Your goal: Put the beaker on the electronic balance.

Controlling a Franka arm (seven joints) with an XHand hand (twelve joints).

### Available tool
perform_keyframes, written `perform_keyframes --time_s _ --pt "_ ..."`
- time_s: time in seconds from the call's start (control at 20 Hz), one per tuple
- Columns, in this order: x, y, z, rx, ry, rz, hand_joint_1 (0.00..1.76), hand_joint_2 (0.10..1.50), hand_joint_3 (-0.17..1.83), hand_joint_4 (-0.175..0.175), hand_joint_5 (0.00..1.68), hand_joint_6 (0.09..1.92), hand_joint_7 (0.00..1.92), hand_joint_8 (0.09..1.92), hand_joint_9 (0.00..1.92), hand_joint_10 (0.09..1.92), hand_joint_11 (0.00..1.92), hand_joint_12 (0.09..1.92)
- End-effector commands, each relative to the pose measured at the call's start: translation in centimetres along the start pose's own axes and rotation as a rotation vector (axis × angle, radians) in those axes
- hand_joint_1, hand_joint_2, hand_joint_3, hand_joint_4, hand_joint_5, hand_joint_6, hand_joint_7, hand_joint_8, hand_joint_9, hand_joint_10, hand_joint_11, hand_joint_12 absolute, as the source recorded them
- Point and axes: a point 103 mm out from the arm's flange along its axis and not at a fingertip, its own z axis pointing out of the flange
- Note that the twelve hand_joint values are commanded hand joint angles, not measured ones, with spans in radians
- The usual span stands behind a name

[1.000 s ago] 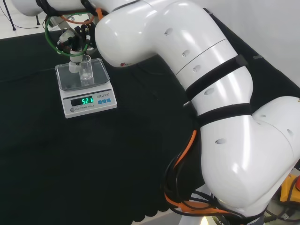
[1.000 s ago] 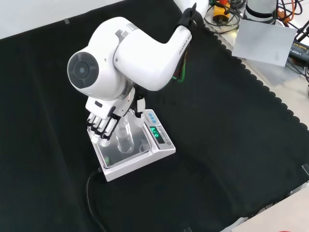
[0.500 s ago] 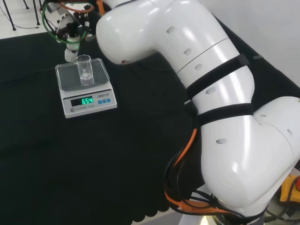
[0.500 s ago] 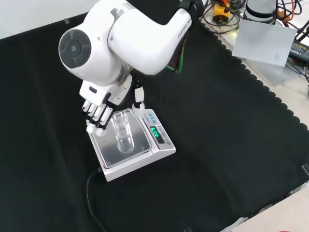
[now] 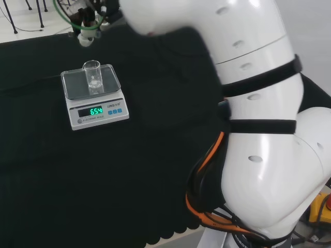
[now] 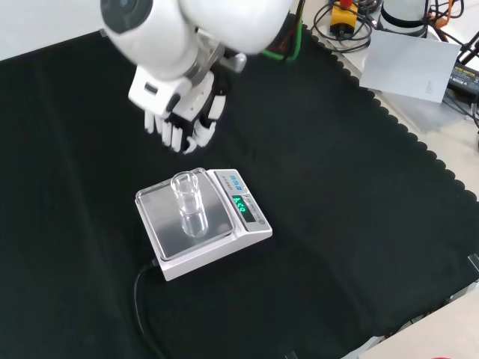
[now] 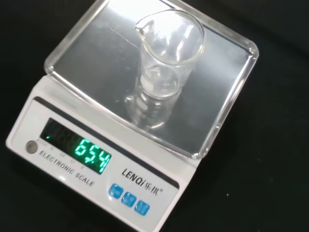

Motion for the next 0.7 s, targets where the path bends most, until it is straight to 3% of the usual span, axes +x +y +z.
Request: perform_keyframes --time_s 0.05,0.15,0.3,0.35,0.55,0.7 --pt "0.4 -11.5 -2.1 -0.236 -0.009 0.019 1.10 1.20 -0.16 -0.065 0.95 1.07 1.13 0.96 1.21 0.99 1.10 1.17" --pt "-0.2 -14.6 -1.9 -0.264 0.000 0.053 1.11 1.21 -0.17 -0.082 0.96 1.08 1.15 0.96 1.23 1.00 1.14 1.15" --pt "-1.9 -20.9 -0.6 -0.313 0.023 0.161 1.11 1.21 -0.17 -0.089 0.95 1.08 1.16 0.97 1.24 1.01 1.16 1.14" --pt "-2.7 -23.4 0.3 -0.334 0.048 0.216 1.11 1.22 -0.17 -0.090 0.95 1.09 1.16 0.97 1.24 1.01 1.17 1.13" --pt "-4.2 -28.1 2.6 -0.373 0.084 0.344 1.11 1.22 -0.17 -0.091 0.95 1.09 1.16 0.97 1.23 1.02 1.17 1.13" --pt "-4.7 -30.5 4.1 -0.386 0.115 0.409 1.11 1.22 -0.17 -0.091 0.95 1.09 1.16 0.98 1.23 1.02 1.17 1.12"
